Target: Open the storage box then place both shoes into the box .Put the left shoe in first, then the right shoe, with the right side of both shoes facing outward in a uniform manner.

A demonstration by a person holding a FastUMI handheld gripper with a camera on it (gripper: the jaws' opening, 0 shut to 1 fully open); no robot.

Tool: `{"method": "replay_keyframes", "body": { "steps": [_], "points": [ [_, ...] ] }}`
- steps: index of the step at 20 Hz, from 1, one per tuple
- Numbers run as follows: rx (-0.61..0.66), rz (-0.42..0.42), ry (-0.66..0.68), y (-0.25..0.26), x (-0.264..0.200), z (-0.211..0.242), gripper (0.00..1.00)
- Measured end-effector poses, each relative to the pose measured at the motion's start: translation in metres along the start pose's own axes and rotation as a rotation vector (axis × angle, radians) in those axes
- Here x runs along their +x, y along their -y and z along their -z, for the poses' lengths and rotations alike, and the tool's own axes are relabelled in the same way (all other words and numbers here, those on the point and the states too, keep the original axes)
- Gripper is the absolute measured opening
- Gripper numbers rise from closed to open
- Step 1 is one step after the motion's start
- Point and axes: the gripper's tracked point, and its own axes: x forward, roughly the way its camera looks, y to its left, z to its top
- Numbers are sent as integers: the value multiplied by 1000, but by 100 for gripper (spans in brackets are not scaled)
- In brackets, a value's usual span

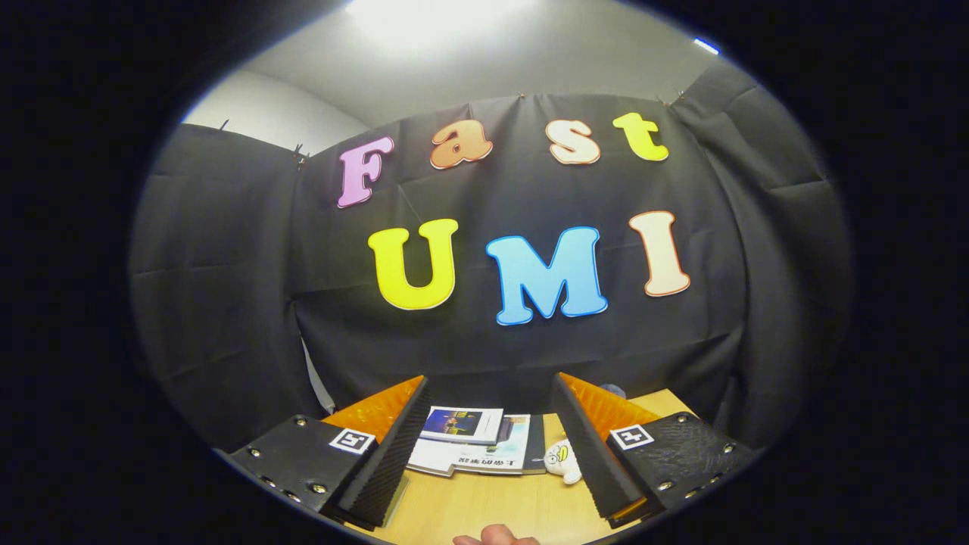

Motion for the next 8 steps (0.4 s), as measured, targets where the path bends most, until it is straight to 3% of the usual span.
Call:
{"method": "replay_keyframes", "body": {
  "steps": [8],
  "points": [
    [-27,26,33,48,1,1,97]
  ]
}}
